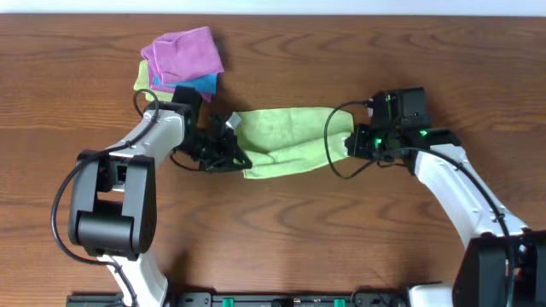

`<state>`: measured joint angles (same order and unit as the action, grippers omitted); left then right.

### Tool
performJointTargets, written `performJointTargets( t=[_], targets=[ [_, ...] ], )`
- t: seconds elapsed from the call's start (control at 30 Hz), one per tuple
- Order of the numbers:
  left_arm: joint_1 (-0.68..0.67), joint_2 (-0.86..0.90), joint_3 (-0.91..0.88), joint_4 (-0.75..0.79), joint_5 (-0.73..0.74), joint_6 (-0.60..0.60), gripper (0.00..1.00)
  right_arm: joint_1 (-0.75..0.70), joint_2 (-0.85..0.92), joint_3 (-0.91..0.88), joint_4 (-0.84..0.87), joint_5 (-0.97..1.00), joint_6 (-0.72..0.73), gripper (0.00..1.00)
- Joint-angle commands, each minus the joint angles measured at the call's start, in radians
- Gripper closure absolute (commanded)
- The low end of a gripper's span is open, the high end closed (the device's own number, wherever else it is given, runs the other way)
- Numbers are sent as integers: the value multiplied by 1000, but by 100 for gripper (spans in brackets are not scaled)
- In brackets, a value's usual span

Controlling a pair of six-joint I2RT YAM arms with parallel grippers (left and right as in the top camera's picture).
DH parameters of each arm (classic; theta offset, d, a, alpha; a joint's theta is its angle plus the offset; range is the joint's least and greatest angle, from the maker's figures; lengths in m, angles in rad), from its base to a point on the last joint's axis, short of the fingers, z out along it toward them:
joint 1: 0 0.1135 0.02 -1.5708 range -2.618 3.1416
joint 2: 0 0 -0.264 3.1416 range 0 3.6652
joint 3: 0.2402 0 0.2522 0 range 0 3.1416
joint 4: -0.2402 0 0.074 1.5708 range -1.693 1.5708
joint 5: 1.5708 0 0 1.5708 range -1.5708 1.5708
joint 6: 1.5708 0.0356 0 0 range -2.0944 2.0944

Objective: Fold the cloth
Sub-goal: 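Lay the folded edge down with both grippers, forming a strip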

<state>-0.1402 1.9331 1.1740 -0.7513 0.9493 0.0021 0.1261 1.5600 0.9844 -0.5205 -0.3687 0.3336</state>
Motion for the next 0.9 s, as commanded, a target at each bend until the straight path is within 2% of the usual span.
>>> performJointTargets(
  t=[0.0,0.3,0.87],
  targets=[
    [3,-25,19,41,-44,-93,94,8,-10,-1,31,34,26,99],
    [2,-25,20,205,-105,-209,94,47,39,-1,151,59,26,99],
    [2,-25,20,435,-222,-293,94,69,114,-1,318,149,25,99]
  ],
)
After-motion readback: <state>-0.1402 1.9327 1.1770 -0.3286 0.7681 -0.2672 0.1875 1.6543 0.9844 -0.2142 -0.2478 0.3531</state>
